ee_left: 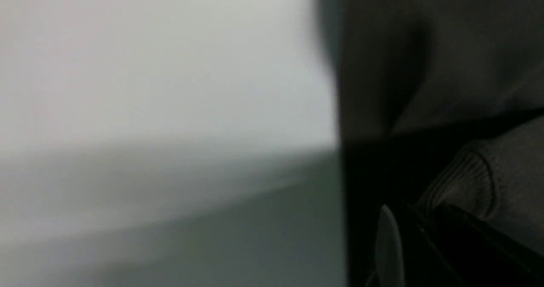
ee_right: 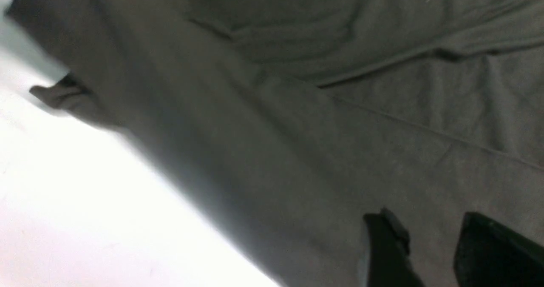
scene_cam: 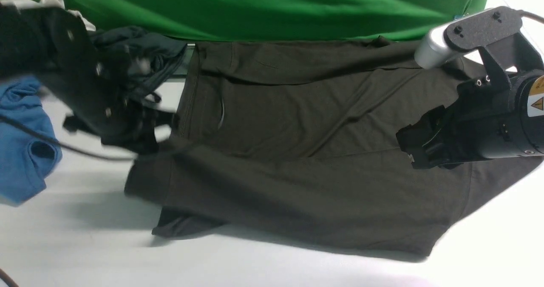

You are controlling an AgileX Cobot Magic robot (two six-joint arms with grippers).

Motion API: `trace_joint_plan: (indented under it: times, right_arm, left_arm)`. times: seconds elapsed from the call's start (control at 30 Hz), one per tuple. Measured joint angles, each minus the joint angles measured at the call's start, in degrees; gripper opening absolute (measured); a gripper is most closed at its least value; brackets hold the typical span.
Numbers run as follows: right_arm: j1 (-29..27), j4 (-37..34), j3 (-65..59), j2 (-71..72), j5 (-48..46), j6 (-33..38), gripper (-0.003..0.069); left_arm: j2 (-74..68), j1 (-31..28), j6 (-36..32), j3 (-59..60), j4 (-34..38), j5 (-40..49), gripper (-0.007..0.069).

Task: Fold a long-sleeved shirt on a white desktop.
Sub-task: 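Fold the left side of the black T-shirt inward over its body, then grab the top left corner of the dark shirt with the left gripper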

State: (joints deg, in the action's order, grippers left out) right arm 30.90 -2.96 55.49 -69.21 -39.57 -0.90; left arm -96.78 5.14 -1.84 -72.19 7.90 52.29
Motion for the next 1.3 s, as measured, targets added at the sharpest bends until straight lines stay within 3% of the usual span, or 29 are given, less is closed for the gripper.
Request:
trace_joint_plan:
  times: [0.2, 0.6, 0.77, 0.9, 1.03, 1.07, 1.1, 1.13, 1.17, 1.3]
  right_arm:
    - [0.0, 0.0, 0.0, 0.0, 0.18, 0.0, 0.024]
    - [0.0, 0.0, 0.0, 0.0, 0.18, 0.0, 0.024]
    - [0.0, 0.0, 0.0, 0.0, 0.18, 0.0, 0.0244]
    - [0.0, 0.0, 0.06, 0.0, 0.2, -0.05, 0.0298]
    - [0.0, 0.0, 3.93, 0.0, -0.21, -0.05, 0.0425]
    - [0.0, 0.0, 4.17, 0.0, -0.21, -0.05, 0.043]
    - [0.0, 0.0, 5.97, 0.0, -0.21, -0.11, 0.046]
    - [0.0, 0.0, 6.18, 0.0, -0.21, -0.11, 0.046]
    - [0.0, 0.0, 7.67, 0.0, 0.22, -0.18, 0.0472]
    - [0.0, -0.89, 8.62, 0.0, 1.82, -1.17, 0.0474]
  left_arm:
    - [0.15, 0.0, -2.71, -6.19, 0.94, -4.49, 0.0057]
    - [-9.01, 0.0, -5.76, -6.62, 2.45, -17.67, 0.0057]
    - [-12.54, 0.0, -5.17, -6.62, 2.5, -19.99, 0.0091]
    - [-12.84, 0.0, -3.35, -7.06, 2.5, -19.9, 0.0202]
    - [-12.84, -0.06, -2.51, -11.93, 3.98, -17.07, 0.0433]
    - [-12.84, -0.07, -2.51, -12.54, 4.16, -17.07, 0.0443]
    - [-12.93, -0.18, -2.51, -14.81, 5.85, -16.22, 0.0524]
    - [-13.05, -0.18, -2.51, -15.53, 6.33, -15.93, 0.0533]
    - [-13.83, -0.67, -2.51, -18.77, 8.91, -14.63, 0.0603]
    - [-18.17, -1.94, -1.3, -26.11, 14.62, -11.63, 0.0659]
